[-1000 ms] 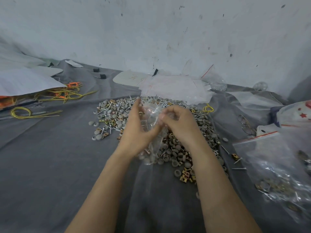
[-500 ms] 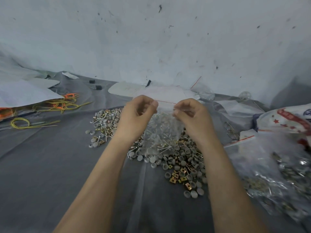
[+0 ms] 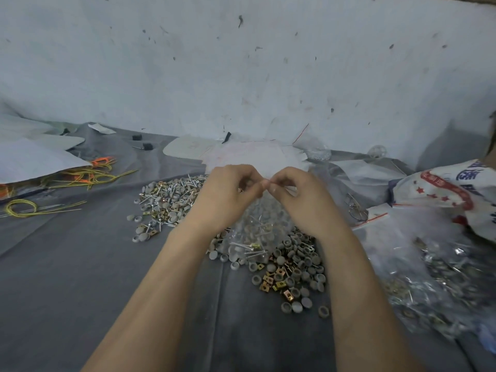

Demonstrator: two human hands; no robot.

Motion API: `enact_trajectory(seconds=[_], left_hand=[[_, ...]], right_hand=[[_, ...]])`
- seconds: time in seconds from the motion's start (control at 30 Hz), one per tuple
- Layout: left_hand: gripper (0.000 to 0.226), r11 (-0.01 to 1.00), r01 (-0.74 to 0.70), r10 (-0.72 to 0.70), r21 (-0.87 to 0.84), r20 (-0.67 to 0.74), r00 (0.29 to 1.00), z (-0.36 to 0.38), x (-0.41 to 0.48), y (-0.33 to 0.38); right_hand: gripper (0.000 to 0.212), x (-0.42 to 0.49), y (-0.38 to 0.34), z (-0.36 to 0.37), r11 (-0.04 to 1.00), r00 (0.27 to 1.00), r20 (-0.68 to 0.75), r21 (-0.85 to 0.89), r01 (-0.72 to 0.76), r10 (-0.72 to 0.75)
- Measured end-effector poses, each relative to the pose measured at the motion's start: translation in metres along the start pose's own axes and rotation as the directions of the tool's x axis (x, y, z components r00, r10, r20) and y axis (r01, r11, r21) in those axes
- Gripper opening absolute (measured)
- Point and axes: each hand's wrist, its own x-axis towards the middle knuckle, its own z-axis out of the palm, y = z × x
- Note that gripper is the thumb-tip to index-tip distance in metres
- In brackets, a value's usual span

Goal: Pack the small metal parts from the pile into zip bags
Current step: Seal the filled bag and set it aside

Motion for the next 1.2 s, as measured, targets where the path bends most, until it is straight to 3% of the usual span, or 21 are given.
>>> enact_trajectory(seconds=[0.5, 0.9, 1.2], left_hand=[[0.015, 0.999, 0.032, -0.032, -0.006, -0.044, 0.998, -0.001, -0.003, -0.001], [0.009, 0.995, 0.078, -0.077, -0.055, 0.021, 0.997, 0.002, -0.007, -0.017], [0.012, 1.000, 0.009, -0.009, 0.029, 0.001, 1.000, 0.005, -0.009, -0.025]], right_hand=[[0.003, -0.002, -0.005, 0.001, 1.000, 1.000, -0.002, 0.017, 0.004, -0.004], [0.011, 0.001, 0.002, 0.011, 1.000, 0.999, 0.029, -0.011, -0.015, 0.015], [0.006, 0.002, 0.002, 0.015, 0.999, 0.997, 0.061, 0.028, -0.046, 0.044]])
